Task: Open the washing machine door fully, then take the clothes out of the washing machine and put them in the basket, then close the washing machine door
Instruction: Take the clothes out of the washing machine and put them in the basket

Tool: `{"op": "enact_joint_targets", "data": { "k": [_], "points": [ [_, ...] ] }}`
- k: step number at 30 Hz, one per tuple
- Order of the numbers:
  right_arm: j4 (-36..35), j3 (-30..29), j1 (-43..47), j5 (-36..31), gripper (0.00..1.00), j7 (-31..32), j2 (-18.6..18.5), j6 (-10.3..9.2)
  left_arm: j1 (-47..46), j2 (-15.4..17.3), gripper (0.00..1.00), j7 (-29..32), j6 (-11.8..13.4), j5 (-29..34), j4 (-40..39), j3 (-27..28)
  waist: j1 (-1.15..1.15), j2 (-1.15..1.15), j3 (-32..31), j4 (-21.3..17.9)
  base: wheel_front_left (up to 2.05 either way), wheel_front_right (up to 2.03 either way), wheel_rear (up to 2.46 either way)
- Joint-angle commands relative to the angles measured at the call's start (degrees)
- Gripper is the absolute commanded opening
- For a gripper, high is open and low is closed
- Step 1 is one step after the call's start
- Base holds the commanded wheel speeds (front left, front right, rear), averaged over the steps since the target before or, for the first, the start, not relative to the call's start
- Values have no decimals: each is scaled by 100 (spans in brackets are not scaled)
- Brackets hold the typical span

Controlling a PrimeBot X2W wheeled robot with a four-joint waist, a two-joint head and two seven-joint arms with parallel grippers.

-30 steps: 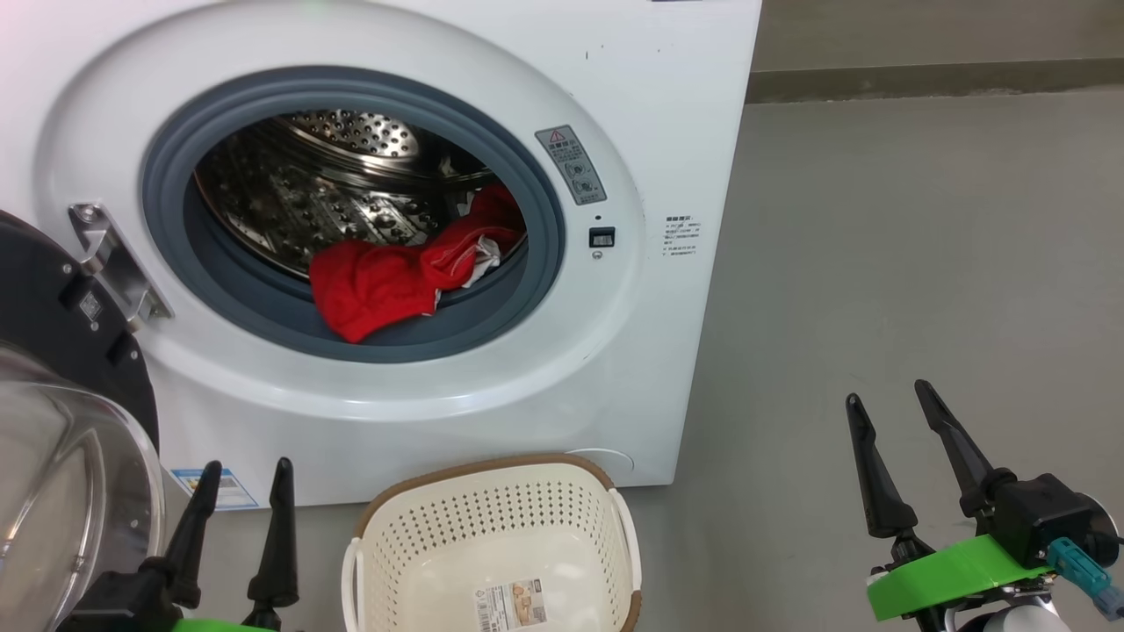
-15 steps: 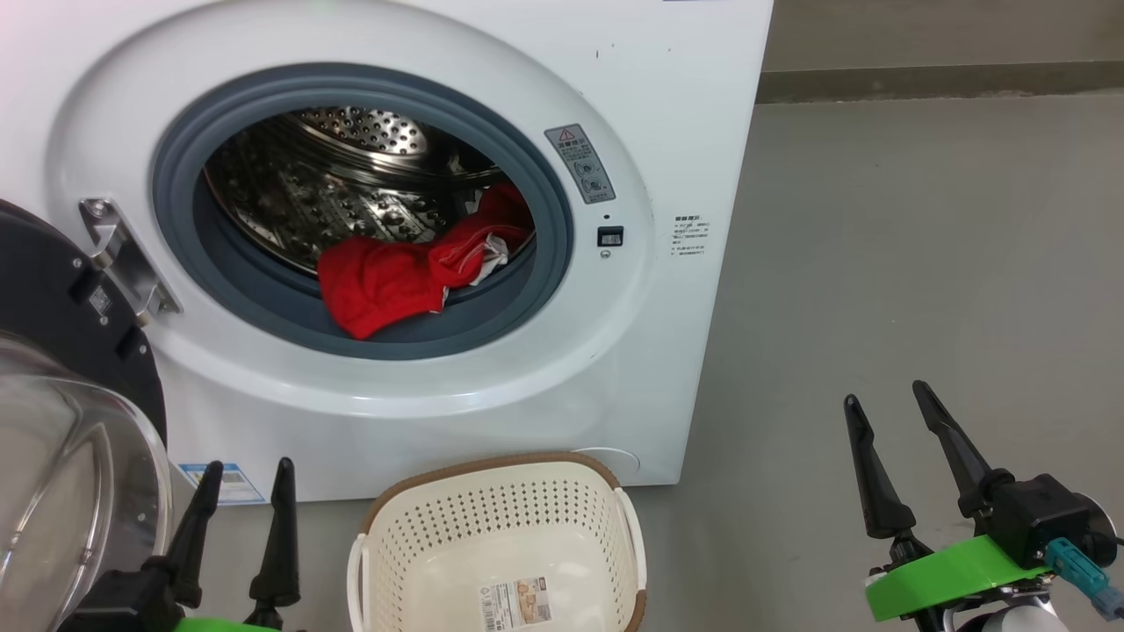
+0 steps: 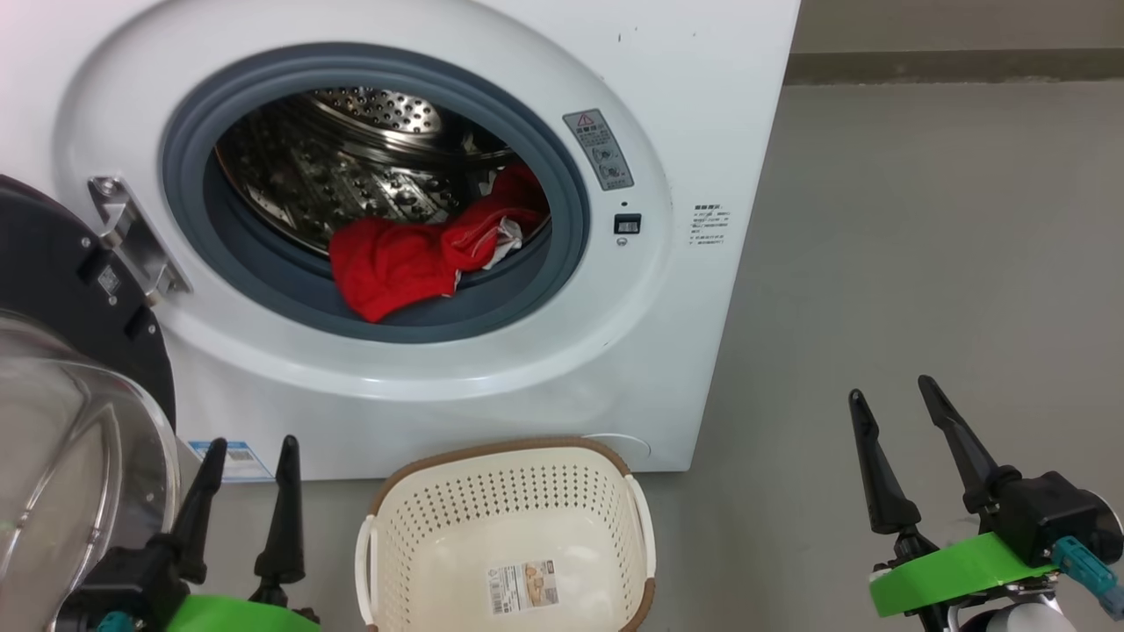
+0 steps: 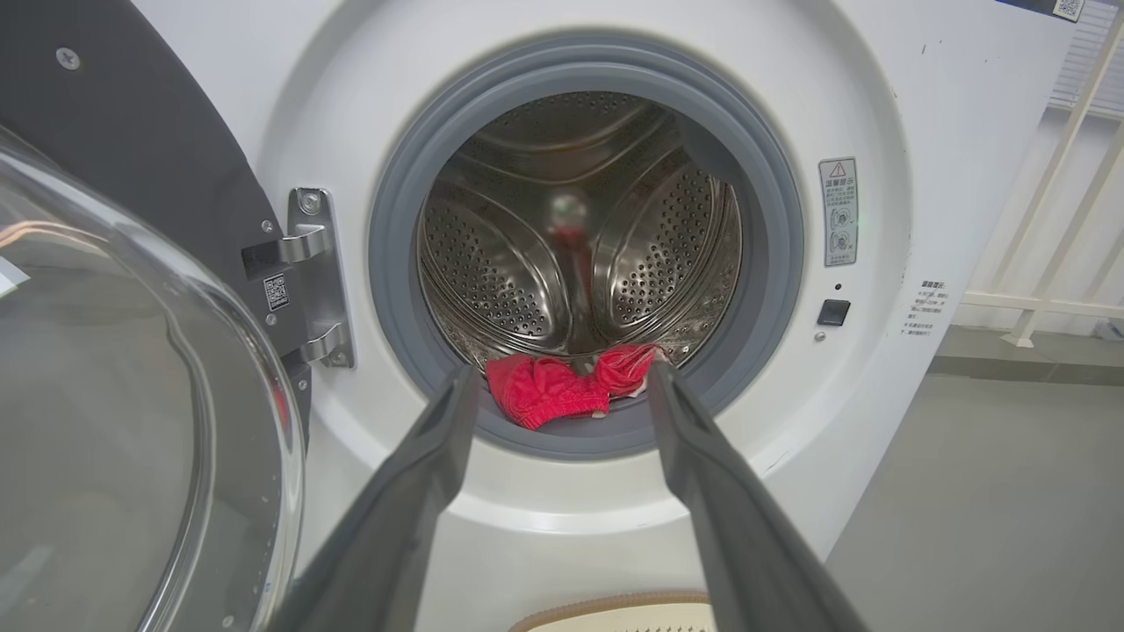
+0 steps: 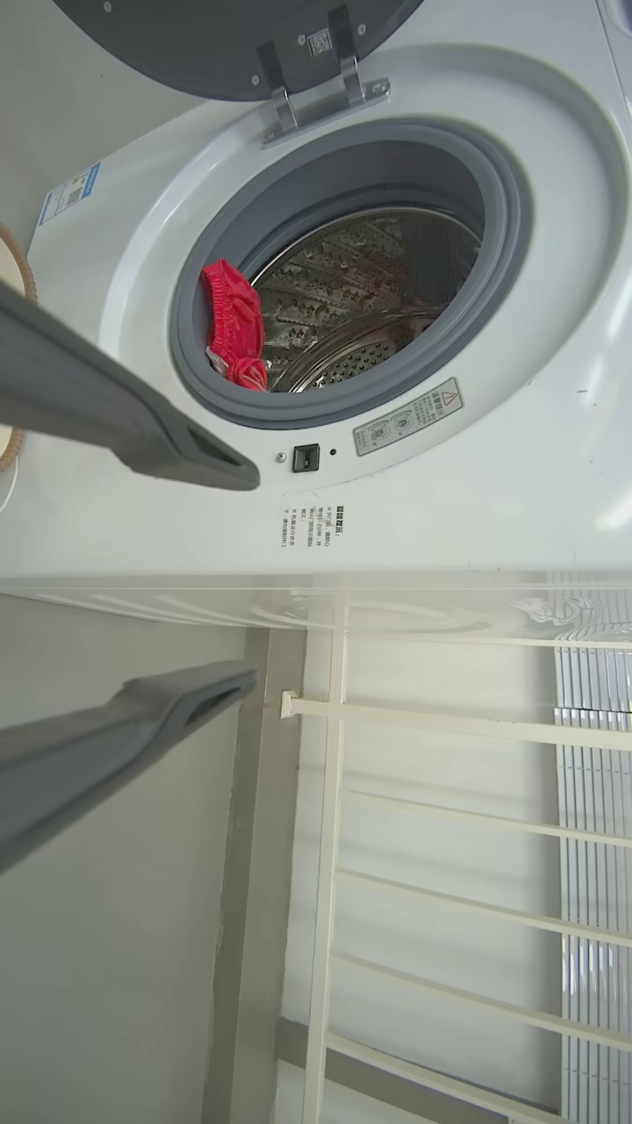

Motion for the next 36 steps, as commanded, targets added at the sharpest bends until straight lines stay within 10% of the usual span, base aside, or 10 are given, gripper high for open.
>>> {"op": "enact_joint_targets", "data": {
  "k": [1, 36],
  "points": [
    [-183, 71, -179, 40, 100, -37, -48, 36, -276, 52, 100, -28, -37, -10, -123, 132, 0, 0, 106, 33, 0, 0, 0],
    [-686, -35, -1270, -160, 100, -37, -25, 36, -4241, -14, 100, -28, 97, 171, 2017, -311, 0, 0, 2421, -161, 0, 0, 0]
  ]
}}
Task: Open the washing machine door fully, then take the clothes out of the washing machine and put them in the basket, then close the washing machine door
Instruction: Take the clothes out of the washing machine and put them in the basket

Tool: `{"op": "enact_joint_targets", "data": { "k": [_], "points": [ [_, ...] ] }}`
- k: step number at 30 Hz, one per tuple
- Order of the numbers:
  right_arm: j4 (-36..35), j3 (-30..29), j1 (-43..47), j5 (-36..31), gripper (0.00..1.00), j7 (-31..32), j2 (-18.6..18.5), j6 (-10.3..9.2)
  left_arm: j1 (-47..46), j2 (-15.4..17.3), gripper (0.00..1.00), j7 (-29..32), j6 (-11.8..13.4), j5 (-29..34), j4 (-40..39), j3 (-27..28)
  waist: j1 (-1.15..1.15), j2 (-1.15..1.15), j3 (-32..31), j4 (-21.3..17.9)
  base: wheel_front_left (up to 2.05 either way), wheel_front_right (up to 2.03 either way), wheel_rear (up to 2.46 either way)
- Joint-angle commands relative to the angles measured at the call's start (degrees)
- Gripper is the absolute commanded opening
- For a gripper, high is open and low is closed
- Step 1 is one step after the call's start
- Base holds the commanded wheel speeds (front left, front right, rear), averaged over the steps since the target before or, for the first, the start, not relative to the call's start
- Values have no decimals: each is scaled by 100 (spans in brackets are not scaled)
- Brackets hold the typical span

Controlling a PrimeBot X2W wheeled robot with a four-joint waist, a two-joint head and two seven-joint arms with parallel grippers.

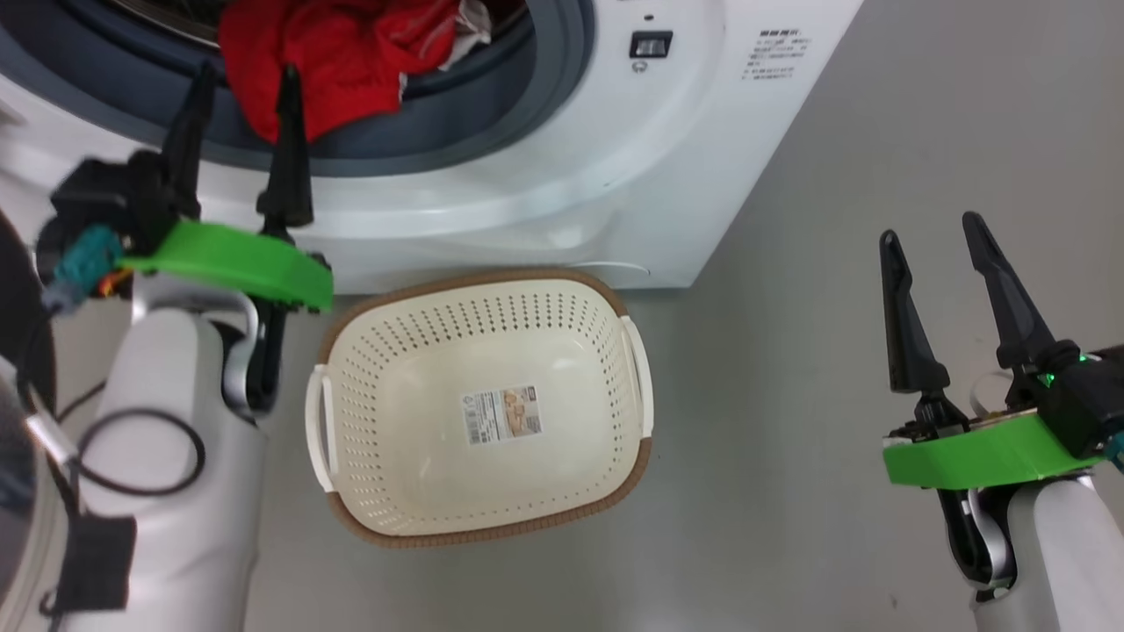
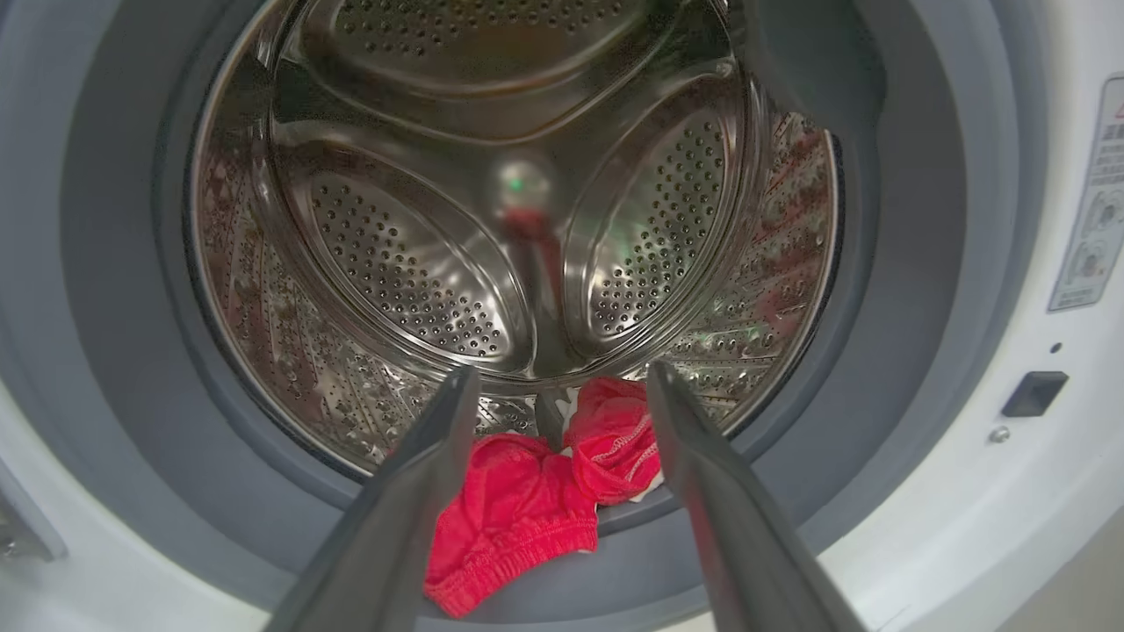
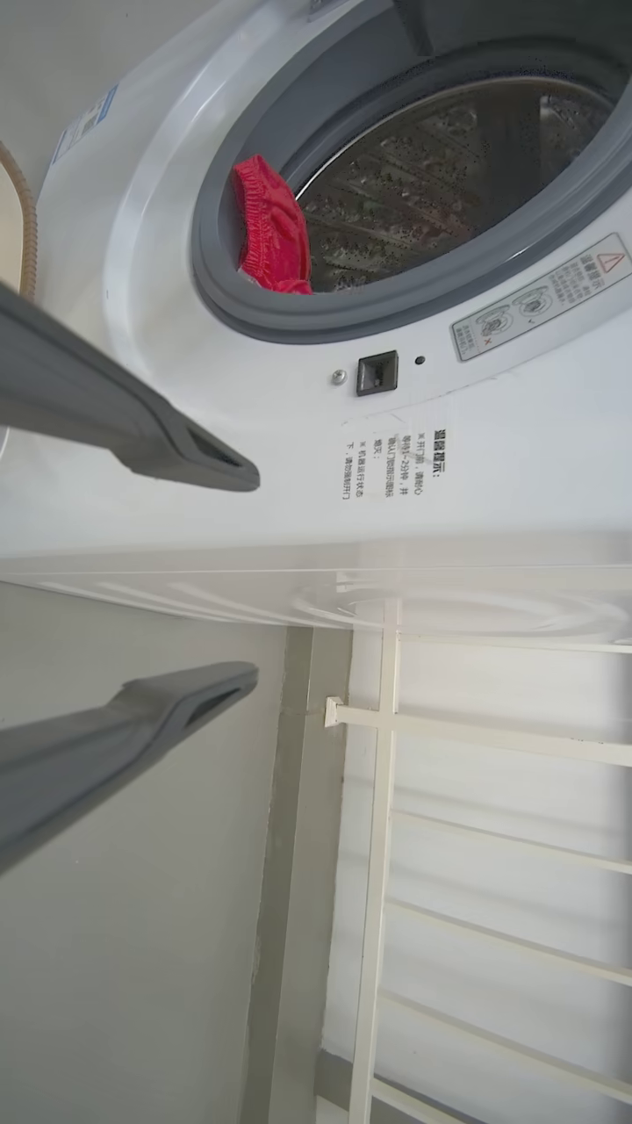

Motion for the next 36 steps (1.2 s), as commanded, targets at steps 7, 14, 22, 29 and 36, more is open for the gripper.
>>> {"op": "enact_joint_targets", "data": {
  "k": [7, 14, 22, 29, 36],
  "points": [
    [-138, 244, -295, 33, 100, -36, -16, 36, -1101, 211, 100, -27, 151, 155, 725, 185, 0, 0, 629, -321, 0, 0, 0],
    [-116, 378, -515, 132, 100, -36, -13, 36, -1946, 430, 100, -26, 237, 229, 1705, 188, 0, 0, 958, -549, 0, 0, 0],
    [-49, 536, -589, 220, 100, -36, -12, 36, -2689, 743, 100, 586, 397, 141, 2991, 251, 0, 0, 1062, -711, 0, 0, 0],
    [-3, 613, -556, 267, 100, -36, -12, 36, -3061, 917, 100, 1334, 866, 478, 3629, -81, 0, 0, 1045, -773, 0, 0, 0],
    [37, 735, -557, 365, 100, -36, -12, 36, -3156, 1023, 100, 2021, 1134, 655, 3827, -297, 0, 0, 1029, -847, 0, 0, 0]
  ]
}}
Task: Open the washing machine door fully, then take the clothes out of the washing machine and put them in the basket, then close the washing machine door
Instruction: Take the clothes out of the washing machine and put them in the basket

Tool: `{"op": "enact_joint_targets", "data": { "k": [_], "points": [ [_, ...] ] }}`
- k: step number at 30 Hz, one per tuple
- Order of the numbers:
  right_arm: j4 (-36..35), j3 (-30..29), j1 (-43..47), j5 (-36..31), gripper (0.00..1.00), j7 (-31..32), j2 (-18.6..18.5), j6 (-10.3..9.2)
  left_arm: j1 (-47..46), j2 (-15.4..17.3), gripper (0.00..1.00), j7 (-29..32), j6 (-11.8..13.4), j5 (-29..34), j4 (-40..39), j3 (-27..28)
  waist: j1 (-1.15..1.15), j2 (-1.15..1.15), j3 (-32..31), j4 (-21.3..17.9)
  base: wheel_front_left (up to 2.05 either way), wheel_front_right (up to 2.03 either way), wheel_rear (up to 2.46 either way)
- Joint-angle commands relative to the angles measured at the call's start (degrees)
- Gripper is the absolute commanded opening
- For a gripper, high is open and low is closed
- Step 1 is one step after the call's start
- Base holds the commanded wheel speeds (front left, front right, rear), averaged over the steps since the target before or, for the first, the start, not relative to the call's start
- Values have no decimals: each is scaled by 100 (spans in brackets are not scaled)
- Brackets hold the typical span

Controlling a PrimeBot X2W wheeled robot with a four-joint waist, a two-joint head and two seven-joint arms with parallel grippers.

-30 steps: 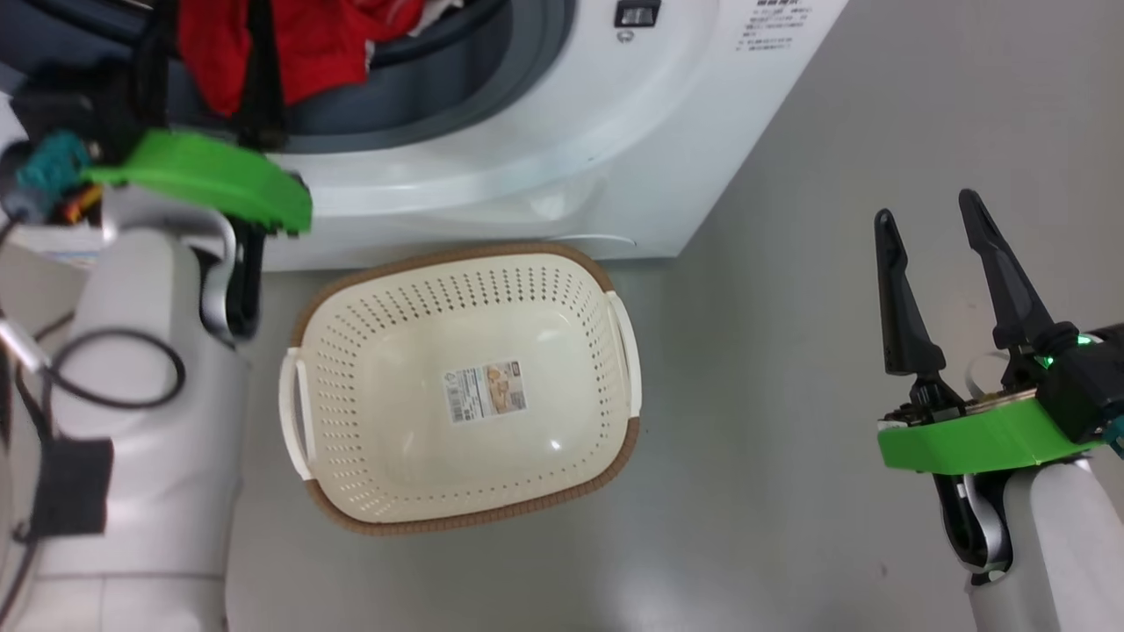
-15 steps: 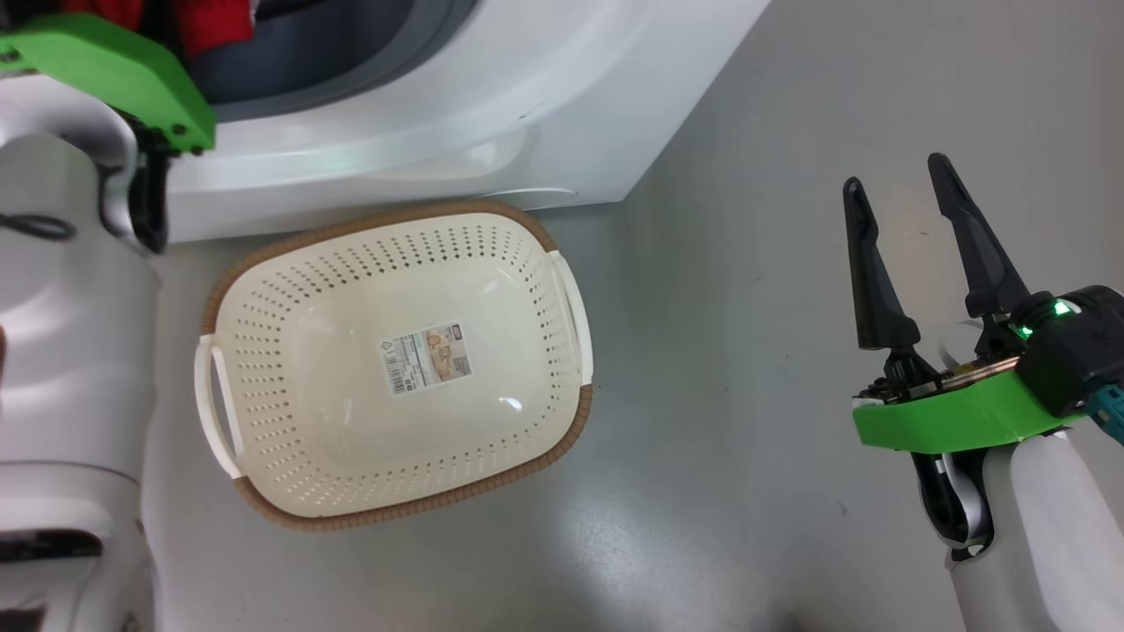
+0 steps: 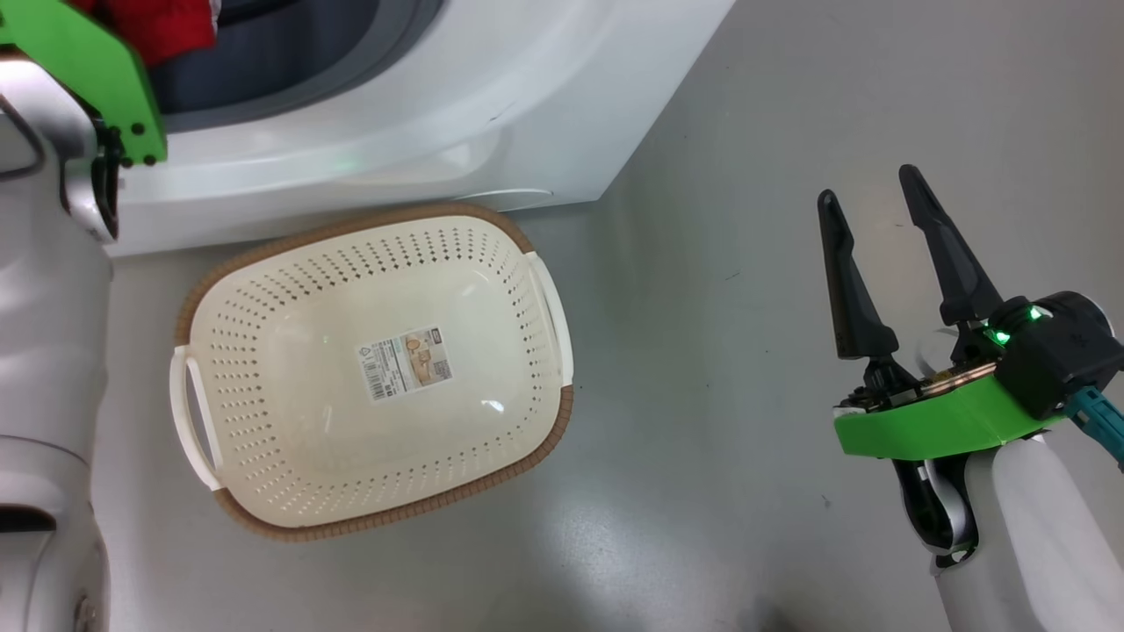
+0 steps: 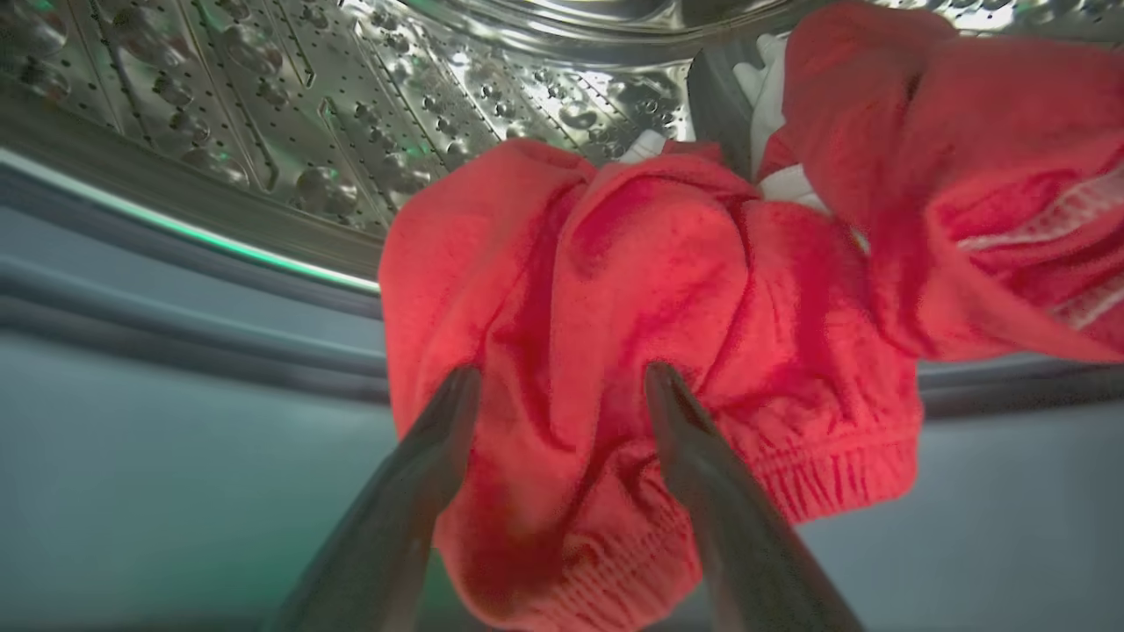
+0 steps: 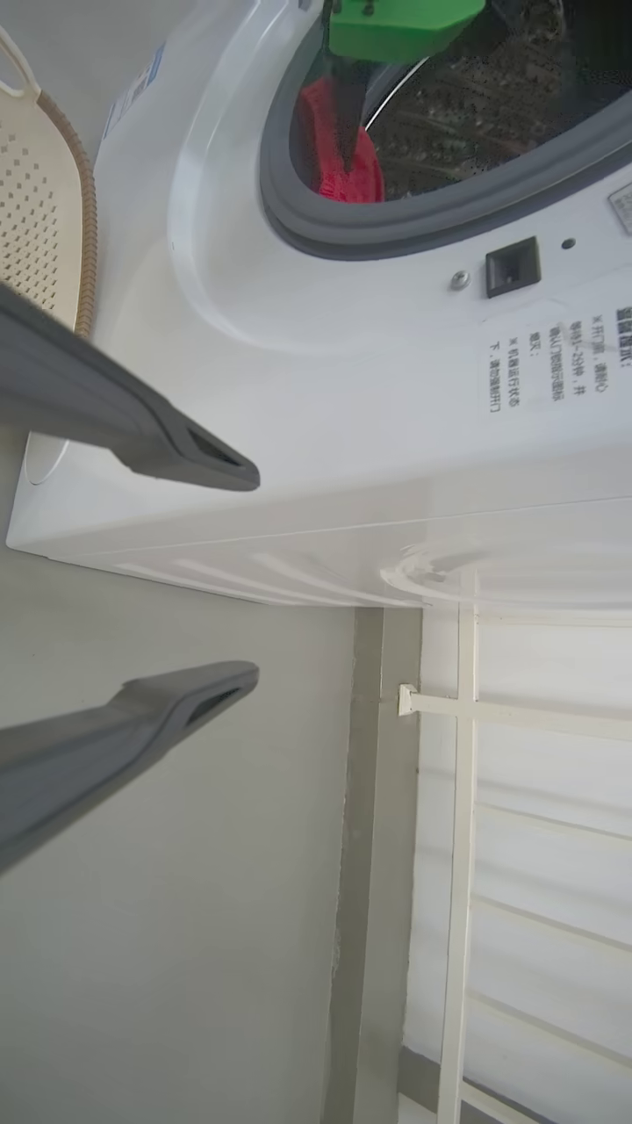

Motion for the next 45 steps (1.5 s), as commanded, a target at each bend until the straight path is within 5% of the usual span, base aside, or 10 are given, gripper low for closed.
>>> {"op": "enact_joint_targets", "data": {
  "k": [1, 4, 6, 7, 17, 29, 34, 45],
  "points": [
    [-95, 160, 36, 78, 100, -36, 1, 36, -72, 290, 100, 90, 79, 95, -78, -17, 0, 0, -3, -23, 0, 0, 0],
    [-80, 198, 47, 125, 100, -36, 1, 36, -72, 334, 96, 299, 73, 140, -47, -104, 0, 0, 10, -53, 0, 0, 0],
    [-69, 211, 54, 151, 100, -36, 1, 36, -72, 361, 3, 367, 53, 172, -36, -166, 0, 0, 23, -69, 0, 0, 0],
    [-62, 218, 54, 163, 100, -36, 1, 36, -71, 375, 0, 384, 53, 193, -31, -200, 0, 0, 29, -78, 0, 0, 0],
    [-25, 179, 17, 213, 100, -36, 2, 36, 91, 326, 0, -466, 140, 26, -160, -181, 0, 0, 49, -56, 0, 0, 0],
    [-13, 62, 57, 93, 100, -36, 2, 36, 615, 234, 0, -1930, -312, -542, -509, 168, 0, 0, -75, 177, 0, 0, 0],
    [-12, 20, 78, 25, 100, -36, 2, 36, 942, 192, 0, -2040, -586, -734, -1179, 337, 0, 0, -166, 292, 0, 0, 0],
    [33, -1, 177, -83, 100, -36, 2, 36, 2094, 66, 0, -2045, -657, -652, -3014, 675, 0, 0, -557, 434, 0, 0, 0]
  ]
}}
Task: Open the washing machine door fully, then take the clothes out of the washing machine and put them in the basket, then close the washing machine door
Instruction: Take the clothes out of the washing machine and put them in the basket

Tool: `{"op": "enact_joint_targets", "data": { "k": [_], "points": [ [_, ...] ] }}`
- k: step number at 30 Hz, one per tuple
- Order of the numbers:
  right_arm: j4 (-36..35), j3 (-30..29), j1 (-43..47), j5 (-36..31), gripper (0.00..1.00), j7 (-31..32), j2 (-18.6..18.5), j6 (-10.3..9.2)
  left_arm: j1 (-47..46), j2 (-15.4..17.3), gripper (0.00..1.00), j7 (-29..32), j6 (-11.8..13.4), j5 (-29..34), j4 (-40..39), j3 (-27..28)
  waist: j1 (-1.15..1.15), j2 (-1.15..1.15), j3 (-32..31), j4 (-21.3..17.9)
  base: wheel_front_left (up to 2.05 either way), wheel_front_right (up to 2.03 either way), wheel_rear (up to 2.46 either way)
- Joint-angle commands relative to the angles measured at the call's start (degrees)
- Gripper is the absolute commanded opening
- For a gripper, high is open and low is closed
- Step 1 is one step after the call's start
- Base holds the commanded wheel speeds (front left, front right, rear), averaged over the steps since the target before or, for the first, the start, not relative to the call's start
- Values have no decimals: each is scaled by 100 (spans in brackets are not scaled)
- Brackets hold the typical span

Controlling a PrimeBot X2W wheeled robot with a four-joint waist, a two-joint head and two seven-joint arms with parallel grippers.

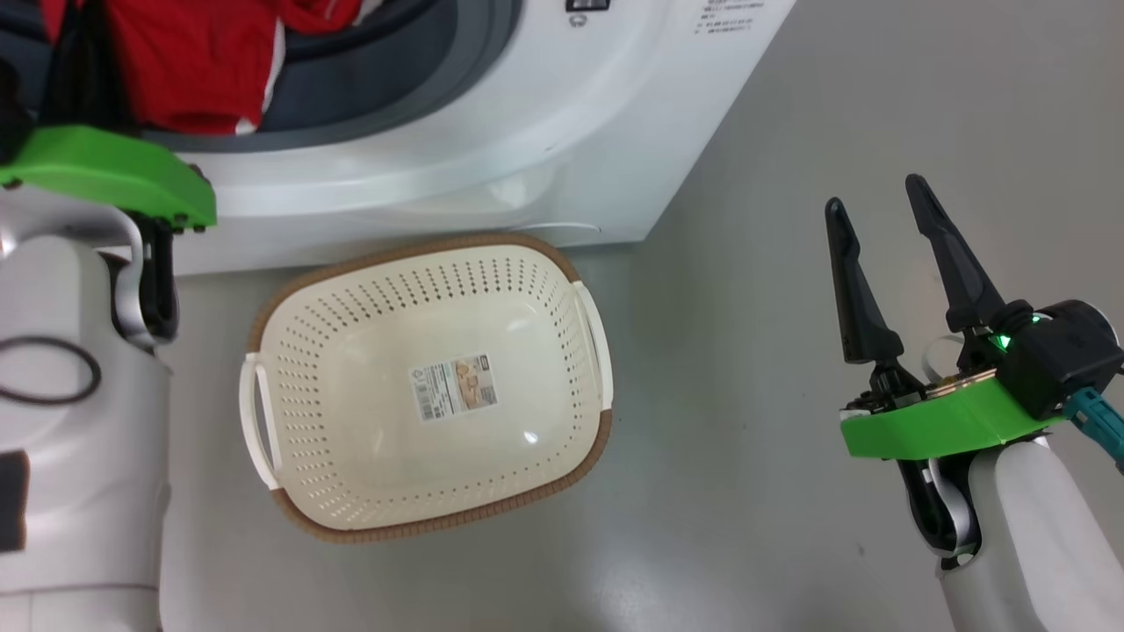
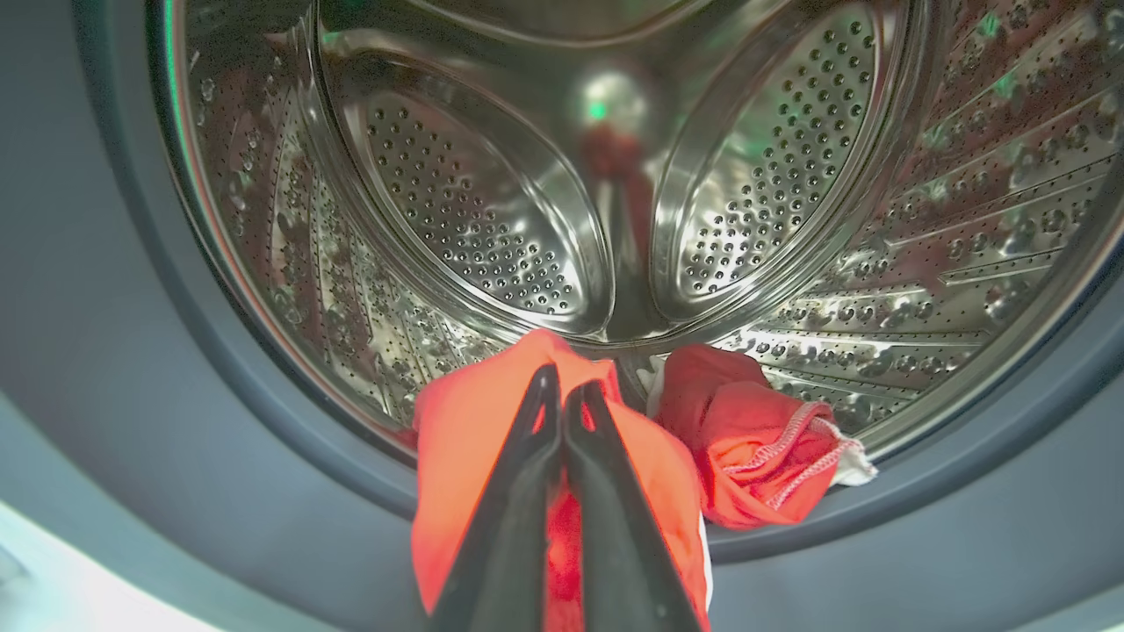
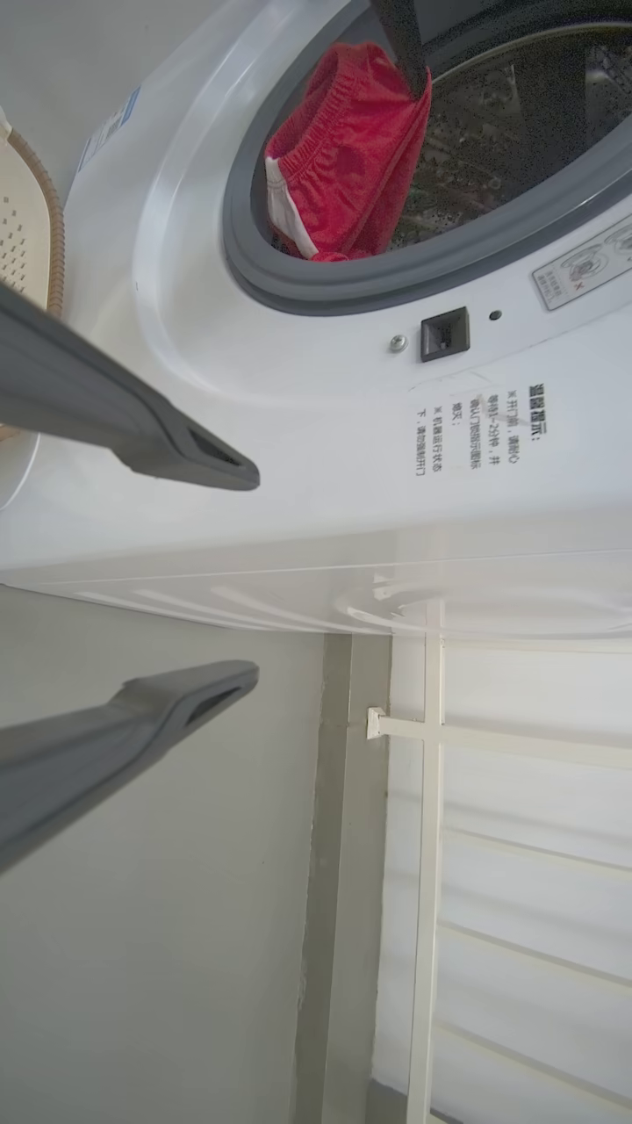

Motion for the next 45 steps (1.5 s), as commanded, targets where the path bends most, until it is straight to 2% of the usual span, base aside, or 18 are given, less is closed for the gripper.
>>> {"op": "enact_joint_targets", "data": {
  "k": [1, 4, 17, 27, 34, 40, 45],
  "points": [
    [-120, 84, 160, -69, 100, -36, 5, 36, 112, 228, 0, -68, -48, 86, -256, 141, 0, 0, -133, 52, 0, 0, 0],
    [-99, 92, 217, -77, 100, -36, 5, 36, 406, 143, 0, -68, -99, 130, -690, 218, 0, 0, -290, 84, 0, 0, 0],
    [-19, 80, 521, -118, 100, -36, 5, 36, 1323, -185, 0, -68, -289, 203, -1632, 230, 0, 0, -957, 236, 0, 0, 0],
    [12, 89, 684, -152, 100, -36, -23, 36, 1980, -381, 0, -63, -250, 183, -2654, -2, 0, 0, -1349, 284, 0, 0, 0],
    [-3, 80, 750, -140, 100, -36, -19, 36, 2798, -456, 0, 271, -116, 49, -3503, -241, 0, 0, -1493, 234, 0, 0, 0],
    [-34, 86, 747, -114, 100, -36, -13, 36, 3341, -487, 0, 464, -38, -119, -3544, -421, 0, 0, -1409, 191, 0, 0, 0],
    [-75, 106, 670, -84, 100, -36, -6, 36, 3502, -507, 0, 383, 20, -326, -3101, -582, 0, 0, -1214, 148, 0, 0, 0]
  ]
}}
